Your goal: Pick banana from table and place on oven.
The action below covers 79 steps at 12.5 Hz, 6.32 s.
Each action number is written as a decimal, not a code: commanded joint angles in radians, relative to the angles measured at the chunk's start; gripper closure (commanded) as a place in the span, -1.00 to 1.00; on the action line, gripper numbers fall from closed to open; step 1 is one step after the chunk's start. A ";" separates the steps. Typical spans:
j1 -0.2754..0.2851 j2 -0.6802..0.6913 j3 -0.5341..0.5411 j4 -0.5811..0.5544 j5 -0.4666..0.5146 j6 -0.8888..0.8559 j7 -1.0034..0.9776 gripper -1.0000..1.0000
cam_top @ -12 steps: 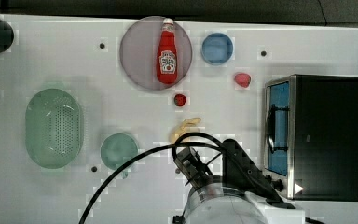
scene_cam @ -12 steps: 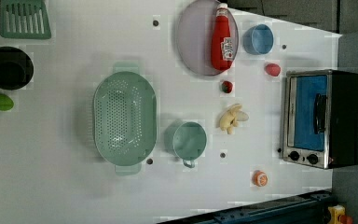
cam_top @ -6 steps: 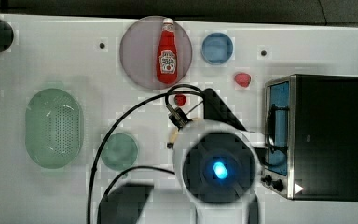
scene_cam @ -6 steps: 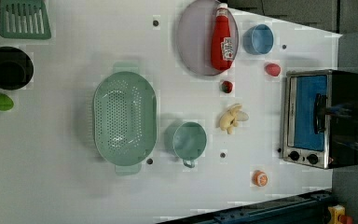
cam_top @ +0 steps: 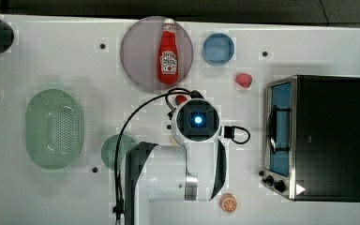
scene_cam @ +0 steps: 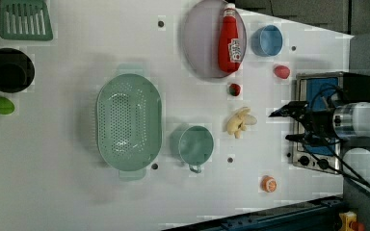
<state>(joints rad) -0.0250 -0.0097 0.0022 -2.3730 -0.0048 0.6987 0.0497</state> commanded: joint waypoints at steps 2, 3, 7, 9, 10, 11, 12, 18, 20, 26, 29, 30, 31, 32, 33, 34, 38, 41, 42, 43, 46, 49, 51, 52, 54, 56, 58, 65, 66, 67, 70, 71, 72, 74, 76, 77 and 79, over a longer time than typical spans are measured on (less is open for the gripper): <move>-0.003 0.078 -0.012 -0.046 -0.014 0.176 0.052 -1.00; -0.004 0.117 -0.012 -0.057 -0.014 0.226 0.053 -1.00; -0.004 0.241 -0.012 -0.101 -0.014 0.413 0.053 -1.00; -0.004 0.286 -0.012 -0.111 -0.014 0.477 0.053 -1.00; -0.004 0.305 -0.012 -0.112 -0.014 0.497 0.054 -1.00; -0.004 0.321 -0.012 -0.113 -0.014 0.505 0.054 -1.00; -0.004 0.332 -0.012 -0.112 -0.014 0.509 0.054 -0.92; -0.003 0.338 -0.010 -0.111 -0.014 0.527 0.054 0.48; -0.003 0.333 -0.010 -0.104 -0.014 0.528 0.054 0.58; 0.001 0.071 -0.009 -0.032 -0.014 0.329 0.054 0.58; 0.004 -0.105 -0.008 0.086 -0.014 -0.026 0.054 0.58; 0.004 -0.145 -0.008 0.142 -0.013 -0.145 0.054 0.58; 0.004 -0.175 -0.009 0.203 -0.013 -0.261 0.054 0.58; 0.004 -0.194 -0.009 0.267 -0.013 -0.368 0.054 0.58; 0.003 -0.205 -0.011 0.333 -0.013 -0.463 0.054 0.58; 0.001 -0.206 -0.015 0.398 -0.013 -0.533 0.054 0.58; -0.019 -0.142 -0.097 0.524 -0.014 -0.576 -0.023 0.58; -0.041 -0.059 -0.222 0.564 -0.024 -0.549 -0.188 0.58; -0.050 -0.033 -0.273 0.574 -0.024 -0.534 -0.263 0.58; -0.058 -0.006 -0.328 0.581 -0.024 -0.504 -0.353 0.58; -0.073 0.076 -0.490 0.586 -0.023 -0.349 -0.624 0.58; -0.077 0.164 -0.590 0.585 -0.008 -0.321 -0.769 0.58; -0.079 0.209 -0.611 0.584 0.016 -0.319 -0.775 0.53; -0.080 0.223 -0.615 0.584 0.022 -0.319 -0.775 0.34; -0.080 0.239 -0.614 0.583 0.023 -0.286 -0.775 -0.12; -0.078 0.240 -0.608 0.584 0.024 -0.284 -0.775 -0.57; -0.077 0.237 -0.607 0.583 0.024 -0.290 -0.775 -0.99; 0.016 0.060 -0.483 0.638 0.018 -0.428 -0.528 -1.00; 0.028 0.018 -0.453 0.638 0.018 -0.529 -0.446 -1.00; 0.039 -0.024 -0.418 0.639 0.018 -0.613 -0.331 -1.00; 0.053 -0.134 -0.284 0.636 0.018 -0.714 -0.025 -1.00; 0.054 -0.160 -0.235 0.634 0.017 -0.715 0.020 -1.00; 0.054 -0.181 -0.189 0.634 0.015 -0.715 0.037 -1.00; 0.054 -0.208 -0.126 0.634 -0.031 -0.716 0.044 -1.00; 0.054 -0.218 -0.089 0.631 -0.052 -0.745 0.044 -1.00; 0.054 -0.221 -0.079 0.631 -0.052 -0.754 0.044 -1.00; 0.054 -0.222 -0.074 0.631 -0.052 -0.754 0.044 -1.00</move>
